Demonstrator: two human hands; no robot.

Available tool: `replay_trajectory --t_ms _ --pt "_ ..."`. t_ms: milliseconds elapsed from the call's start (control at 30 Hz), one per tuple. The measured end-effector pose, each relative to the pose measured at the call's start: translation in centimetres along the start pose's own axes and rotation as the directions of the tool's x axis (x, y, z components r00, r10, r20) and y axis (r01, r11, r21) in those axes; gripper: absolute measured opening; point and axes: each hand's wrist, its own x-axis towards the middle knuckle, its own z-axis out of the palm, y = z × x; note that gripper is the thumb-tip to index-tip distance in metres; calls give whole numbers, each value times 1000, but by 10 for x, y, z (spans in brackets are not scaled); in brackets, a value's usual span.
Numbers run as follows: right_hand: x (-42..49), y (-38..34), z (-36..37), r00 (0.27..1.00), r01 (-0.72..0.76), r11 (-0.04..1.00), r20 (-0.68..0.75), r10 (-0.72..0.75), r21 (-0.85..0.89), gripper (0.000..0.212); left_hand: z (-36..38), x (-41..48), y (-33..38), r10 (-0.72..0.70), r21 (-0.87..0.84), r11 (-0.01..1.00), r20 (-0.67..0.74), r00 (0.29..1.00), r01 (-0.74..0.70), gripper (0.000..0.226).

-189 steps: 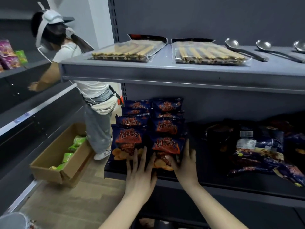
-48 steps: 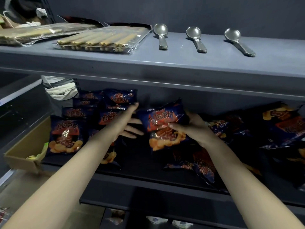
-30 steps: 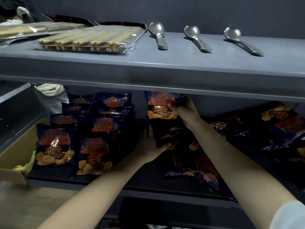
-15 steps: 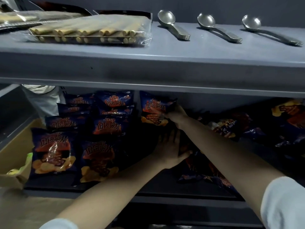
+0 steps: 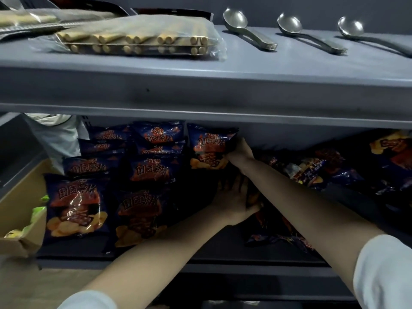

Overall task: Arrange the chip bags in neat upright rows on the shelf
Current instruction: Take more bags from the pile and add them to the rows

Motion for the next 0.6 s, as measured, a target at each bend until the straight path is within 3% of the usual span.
replay_trajectory --t_ms 200,300,433,600 --pt "0 -10 -21 998 61 996 21 -60 -61 57 -8 -4 -2 -44 10 999 -38 998 44 84" --pt "-3 -8 -40 996 84 996 -17 -84 -17 51 -14 -10 -4 -53 46 997 -79 995 57 84" --pt "-9 2 -71 994 76 985 -88 -63 155 66 -25 -19 -2 -34 111 992 -177 984 54 83" --pt "-21 14 -107 984 98 985 -159 -75 139 68 -42 -28 9 -39 175 982 -204 978 76 82"
